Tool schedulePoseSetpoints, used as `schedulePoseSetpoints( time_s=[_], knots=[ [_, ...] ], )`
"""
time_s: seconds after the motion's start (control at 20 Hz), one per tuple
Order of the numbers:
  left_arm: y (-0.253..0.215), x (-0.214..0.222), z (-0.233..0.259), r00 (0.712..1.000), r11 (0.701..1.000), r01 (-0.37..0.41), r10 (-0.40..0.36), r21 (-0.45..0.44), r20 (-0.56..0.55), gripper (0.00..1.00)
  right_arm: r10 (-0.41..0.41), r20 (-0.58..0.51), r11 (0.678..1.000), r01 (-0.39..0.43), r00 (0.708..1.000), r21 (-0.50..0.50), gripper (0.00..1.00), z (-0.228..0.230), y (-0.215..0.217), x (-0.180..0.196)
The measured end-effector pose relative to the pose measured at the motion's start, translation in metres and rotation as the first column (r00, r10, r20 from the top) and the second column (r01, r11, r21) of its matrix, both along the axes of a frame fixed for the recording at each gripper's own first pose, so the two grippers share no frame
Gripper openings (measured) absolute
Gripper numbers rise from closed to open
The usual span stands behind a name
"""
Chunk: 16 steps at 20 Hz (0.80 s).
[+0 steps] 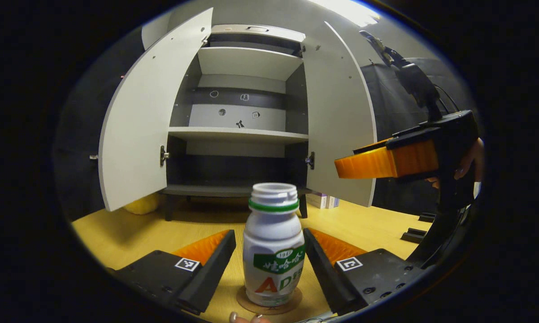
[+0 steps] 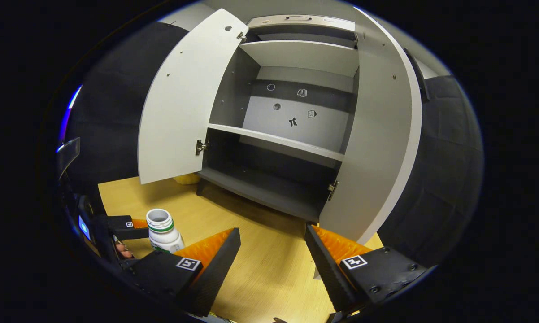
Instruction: Grasp the bottle in the cabinet with the left hand and place it on the coaster, then close the right door with the right hand and the left door with the left hand.
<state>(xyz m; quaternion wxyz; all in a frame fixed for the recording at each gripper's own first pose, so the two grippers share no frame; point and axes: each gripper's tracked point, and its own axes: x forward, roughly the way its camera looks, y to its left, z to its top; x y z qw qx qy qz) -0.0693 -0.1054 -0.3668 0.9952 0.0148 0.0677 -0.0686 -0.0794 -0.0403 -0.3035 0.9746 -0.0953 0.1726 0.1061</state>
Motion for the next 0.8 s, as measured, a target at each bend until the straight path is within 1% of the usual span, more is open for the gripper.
schedulePoseSetpoints(
  time_s=[0.15,0.3,0.45,0.6,0.7,0.8],
  knots=[
    [-0.006,0.004,0.040,0.999,0.999,0.028,-0.029,0.038,0.032,0.95,-0.006,-0.001,1.000,0.006,1.000,0.003,0.98,0.019,0.002,-0.005],
    [-0.014,0.012,0.079,0.997,0.997,0.068,-0.069,0.027,0.046,0.95,-0.018,-0.017,1.000,0.018,1.000,0.013,0.98,0.041,0.001,-0.011],
    [-0.010,0.020,0.117,0.993,0.994,0.099,-0.101,0.034,0.061,0.94,-0.040,-0.007,0.999,0.040,0.999,0.030,0.98,0.068,0.003,-0.014],
    [-0.005,0.031,0.155,0.989,0.990,0.124,-0.129,0.065,0.078,0.94,-0.064,0.005,0.997,0.064,0.998,0.038,0.98,0.089,0.006,-0.016],
    [-0.007,0.034,0.175,0.986,0.988,0.144,-0.148,0.047,0.083,0.94,-0.085,0.018,0.996,0.084,0.996,0.044,0.98,0.103,0.008,-0.014],
    [-0.013,0.034,0.197,0.980,0.984,0.176,-0.175,0.002,0.092,0.94,-0.110,0.041,0.993,0.108,0.993,0.050,0.98,0.122,0.006,-0.011]
  ],
)
